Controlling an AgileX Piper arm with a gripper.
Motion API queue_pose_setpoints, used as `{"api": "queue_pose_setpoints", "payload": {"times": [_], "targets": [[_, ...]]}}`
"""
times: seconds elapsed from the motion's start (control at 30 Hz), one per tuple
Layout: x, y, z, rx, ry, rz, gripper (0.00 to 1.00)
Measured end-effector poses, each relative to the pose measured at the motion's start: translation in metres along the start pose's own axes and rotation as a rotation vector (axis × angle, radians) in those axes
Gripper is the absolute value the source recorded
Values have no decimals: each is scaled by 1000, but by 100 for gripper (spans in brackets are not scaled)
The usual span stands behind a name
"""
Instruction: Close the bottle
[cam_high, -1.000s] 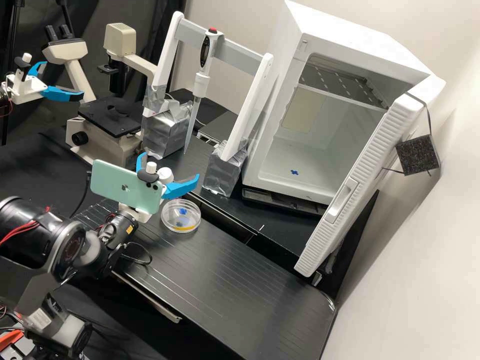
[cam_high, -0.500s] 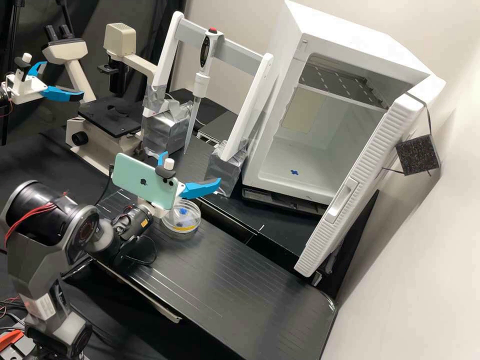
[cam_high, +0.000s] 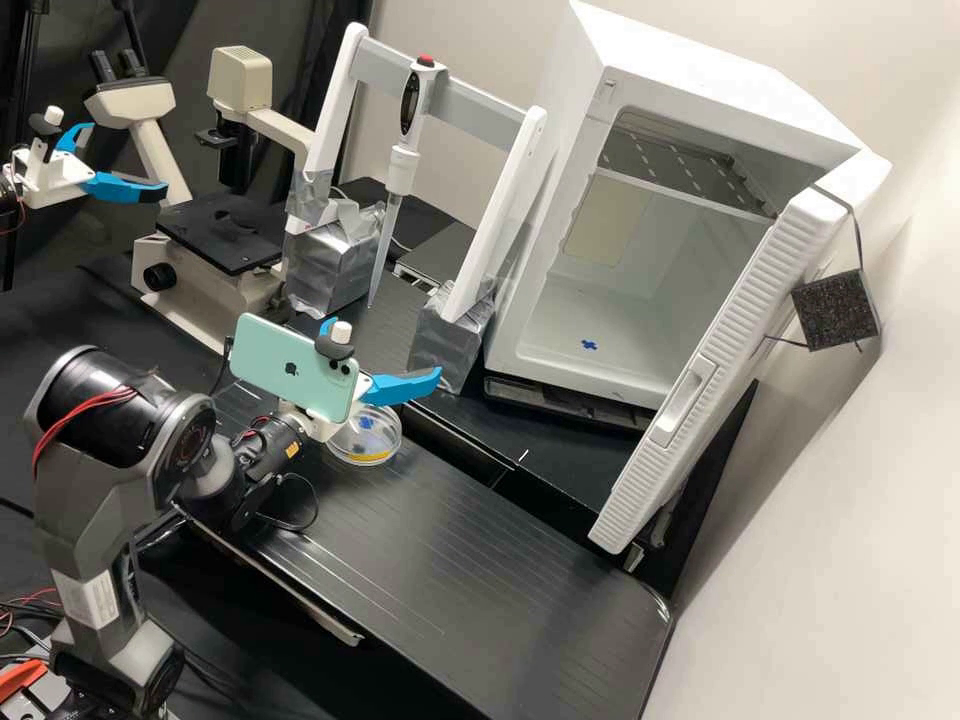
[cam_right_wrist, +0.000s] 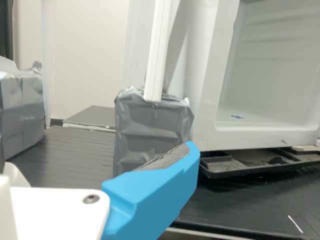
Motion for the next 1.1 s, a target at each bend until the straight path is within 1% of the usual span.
{"api": "queue_pose_setpoints", "payload": {"times": [0.23, 0.63, 0.73, 0.8, 0.93, 1.1], "targets": [[4, 2, 3, 0, -14, 15, 100], [5, 4, 2, 1, -11, 22, 100], [1, 8, 4, -5, -8, 26, 100], [-7, 12, 3, 11, 4, 28, 100], [-26, 19, 1, 54, 20, 46, 100], [-51, 21, -6, 77, 62, 47, 100]]}}
